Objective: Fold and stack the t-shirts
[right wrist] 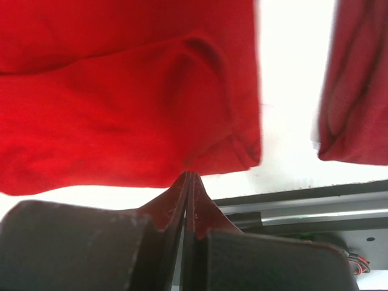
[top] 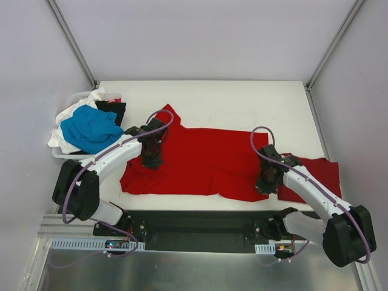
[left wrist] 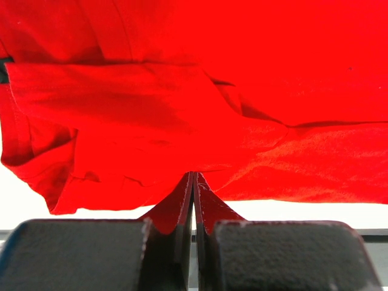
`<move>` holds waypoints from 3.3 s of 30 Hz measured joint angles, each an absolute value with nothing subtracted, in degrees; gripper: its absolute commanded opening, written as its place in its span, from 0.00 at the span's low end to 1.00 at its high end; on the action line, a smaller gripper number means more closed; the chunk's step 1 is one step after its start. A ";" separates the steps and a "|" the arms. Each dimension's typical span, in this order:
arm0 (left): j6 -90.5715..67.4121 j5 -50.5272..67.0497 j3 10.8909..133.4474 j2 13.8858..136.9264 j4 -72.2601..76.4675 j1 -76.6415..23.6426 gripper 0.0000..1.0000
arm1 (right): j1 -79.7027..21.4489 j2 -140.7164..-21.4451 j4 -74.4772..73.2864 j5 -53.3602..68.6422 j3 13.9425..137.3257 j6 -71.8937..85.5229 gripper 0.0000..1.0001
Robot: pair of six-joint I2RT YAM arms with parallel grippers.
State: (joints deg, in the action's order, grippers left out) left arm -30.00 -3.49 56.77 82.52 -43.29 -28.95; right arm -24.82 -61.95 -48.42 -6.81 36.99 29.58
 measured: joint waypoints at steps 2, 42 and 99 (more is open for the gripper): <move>-29.85 -3.49 57.17 82.98 -43.22 -28.95 0.00 | -23.31 -61.04 -48.29 -6.74 35.51 29.85 0.01; -28.91 -3.49 59.44 85.23 -43.40 -28.95 0.00 | -20.10 -66.04 -56.36 -16.69 39.72 32.38 0.01; -27.38 -4.78 60.23 86.08 -44.34 -28.95 0.00 | -29.76 -77.38 -55.88 -28.18 38.87 43.22 0.01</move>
State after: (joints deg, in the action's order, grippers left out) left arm -27.38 -4.78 60.23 86.08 -44.34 -28.95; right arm -29.76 -77.38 -55.88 -28.18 38.87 43.22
